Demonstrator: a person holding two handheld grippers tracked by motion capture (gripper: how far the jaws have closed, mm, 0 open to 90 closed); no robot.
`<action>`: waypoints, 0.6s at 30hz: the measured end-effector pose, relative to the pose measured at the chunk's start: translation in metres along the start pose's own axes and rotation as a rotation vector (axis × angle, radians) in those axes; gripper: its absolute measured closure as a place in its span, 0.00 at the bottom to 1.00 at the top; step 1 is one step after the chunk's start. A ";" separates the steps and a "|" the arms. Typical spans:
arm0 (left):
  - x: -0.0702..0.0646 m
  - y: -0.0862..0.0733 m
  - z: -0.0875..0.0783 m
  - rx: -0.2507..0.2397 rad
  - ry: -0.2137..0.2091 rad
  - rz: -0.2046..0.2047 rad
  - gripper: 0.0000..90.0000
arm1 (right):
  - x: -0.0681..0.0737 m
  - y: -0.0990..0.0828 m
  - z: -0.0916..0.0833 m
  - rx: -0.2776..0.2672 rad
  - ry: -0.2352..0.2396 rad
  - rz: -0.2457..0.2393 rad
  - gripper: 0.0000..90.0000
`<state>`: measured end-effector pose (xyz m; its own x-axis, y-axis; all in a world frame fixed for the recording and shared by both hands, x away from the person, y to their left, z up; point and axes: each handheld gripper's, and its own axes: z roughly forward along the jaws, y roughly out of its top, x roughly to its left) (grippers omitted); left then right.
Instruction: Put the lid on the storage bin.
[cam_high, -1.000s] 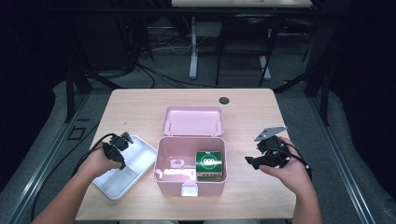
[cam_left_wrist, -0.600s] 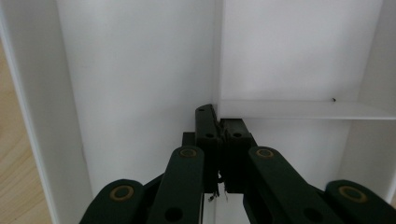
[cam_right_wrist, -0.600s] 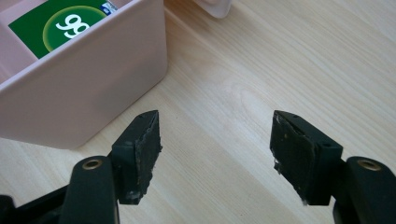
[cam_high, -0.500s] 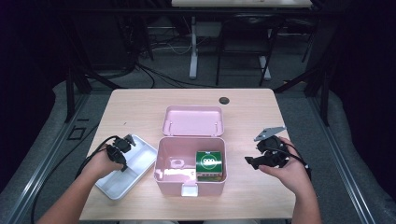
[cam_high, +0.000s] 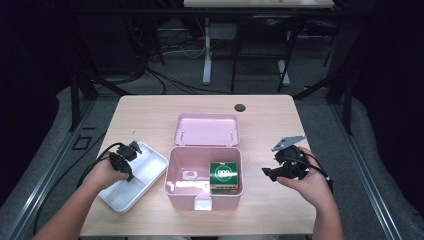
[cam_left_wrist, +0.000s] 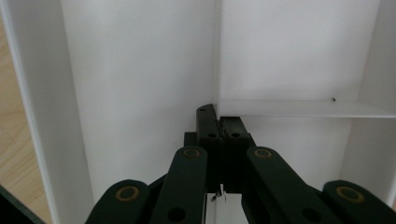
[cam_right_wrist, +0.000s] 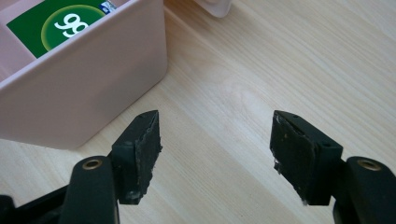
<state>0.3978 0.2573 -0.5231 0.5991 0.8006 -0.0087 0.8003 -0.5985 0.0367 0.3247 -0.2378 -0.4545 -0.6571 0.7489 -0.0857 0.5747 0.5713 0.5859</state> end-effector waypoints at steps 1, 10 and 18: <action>0.000 -0.001 -0.004 -0.005 0.000 0.000 0.99 | 0.000 0.000 0.000 -0.001 0.000 -0.002 0.37; -0.002 -0.004 -0.031 -0.030 0.002 0.016 0.99 | 0.000 0.000 0.001 -0.002 0.002 0.001 0.37; -0.009 -0.005 -0.052 -0.050 0.008 0.046 0.99 | 0.000 0.000 0.001 0.001 0.001 0.004 0.37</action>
<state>0.3874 0.2547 -0.4711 0.6345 0.7729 0.0021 0.7698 -0.6323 0.0872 0.3251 -0.2379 -0.4556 -0.6556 0.7506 -0.0824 0.5779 0.5689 0.5851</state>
